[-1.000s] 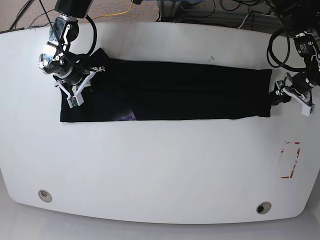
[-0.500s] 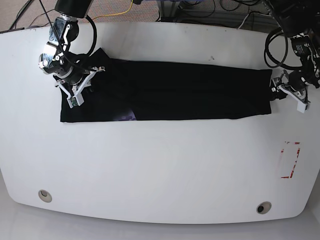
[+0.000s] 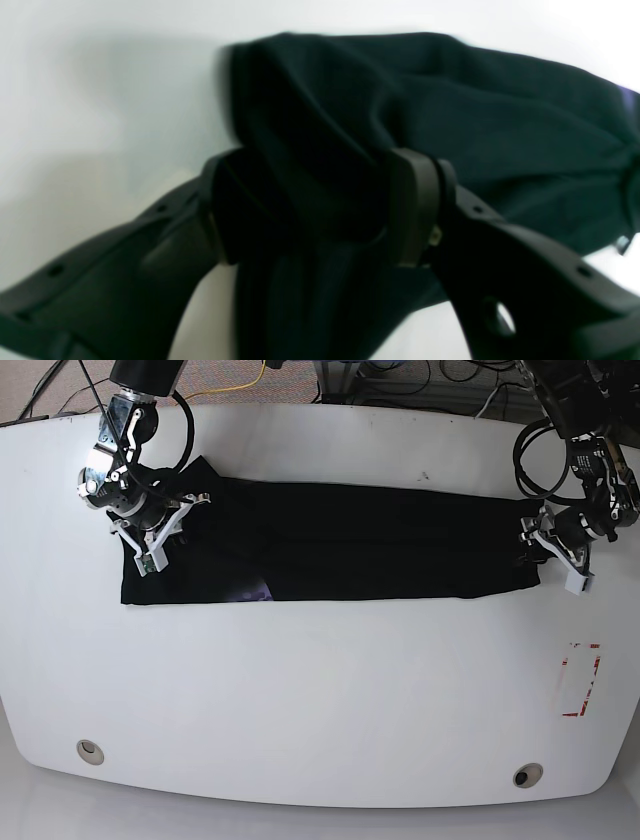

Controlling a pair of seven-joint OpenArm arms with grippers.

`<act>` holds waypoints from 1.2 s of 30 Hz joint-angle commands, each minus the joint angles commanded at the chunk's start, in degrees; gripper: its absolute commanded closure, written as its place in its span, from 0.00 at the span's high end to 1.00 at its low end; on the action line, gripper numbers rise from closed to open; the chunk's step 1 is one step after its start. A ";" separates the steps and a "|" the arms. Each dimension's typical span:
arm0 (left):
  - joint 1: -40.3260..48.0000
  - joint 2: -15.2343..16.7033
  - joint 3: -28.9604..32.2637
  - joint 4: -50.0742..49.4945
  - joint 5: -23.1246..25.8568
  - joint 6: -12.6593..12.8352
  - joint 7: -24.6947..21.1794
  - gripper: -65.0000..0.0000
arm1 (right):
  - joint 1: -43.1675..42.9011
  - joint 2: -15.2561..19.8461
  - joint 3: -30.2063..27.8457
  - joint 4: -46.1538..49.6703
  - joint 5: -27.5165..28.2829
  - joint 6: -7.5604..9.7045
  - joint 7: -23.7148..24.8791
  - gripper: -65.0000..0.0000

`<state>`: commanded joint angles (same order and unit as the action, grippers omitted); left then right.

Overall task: Layout the t-shirt on the table in an organized manner, then fold the t-shirt properly
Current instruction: 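Hold the strip ends with both grippers and straighten the strip, then fold the strip end with the left gripper toward the right gripper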

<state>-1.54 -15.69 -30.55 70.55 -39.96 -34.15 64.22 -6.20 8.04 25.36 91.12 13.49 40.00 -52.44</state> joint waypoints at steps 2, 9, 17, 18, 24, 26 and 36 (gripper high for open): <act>0.00 0.18 0.00 0.00 0.00 0.00 0.00 0.60 | 0.00 0.09 0.00 0.00 0.00 0.00 0.00 0.10; -0.09 0.26 0.00 0.00 0.00 0.00 0.00 0.51 | -0.09 0.09 0.00 0.00 0.00 0.00 0.00 0.10; -0.09 0.26 0.00 0.35 -0.09 0.00 -0.18 0.09 | 0.00 0.09 0.00 0.00 0.00 0.00 0.00 0.10; -0.09 0.26 0.00 0.79 -0.09 0.00 -0.18 0.09 | 0.00 0.09 0.00 0.00 0.00 0.00 0.00 0.10; 0.26 1.05 0.79 8.44 -0.09 0.00 1.23 0.09 | 0.09 0.09 0.00 0.00 0.00 0.00 0.00 0.10; 0.35 1.23 2.11 11.43 -0.09 0.00 2.11 0.09 | 0.09 0.09 0.00 -0.09 0.00 0.00 0.00 0.10; 0.26 3.43 9.85 24.53 -0.09 0.09 5.80 0.09 | 0.09 0.09 0.00 -0.09 0.00 0.00 0.00 0.10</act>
<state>-1.27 -12.26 -20.70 95.08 -40.04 -34.07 70.02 -6.11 8.13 25.36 91.03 13.49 40.00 -52.44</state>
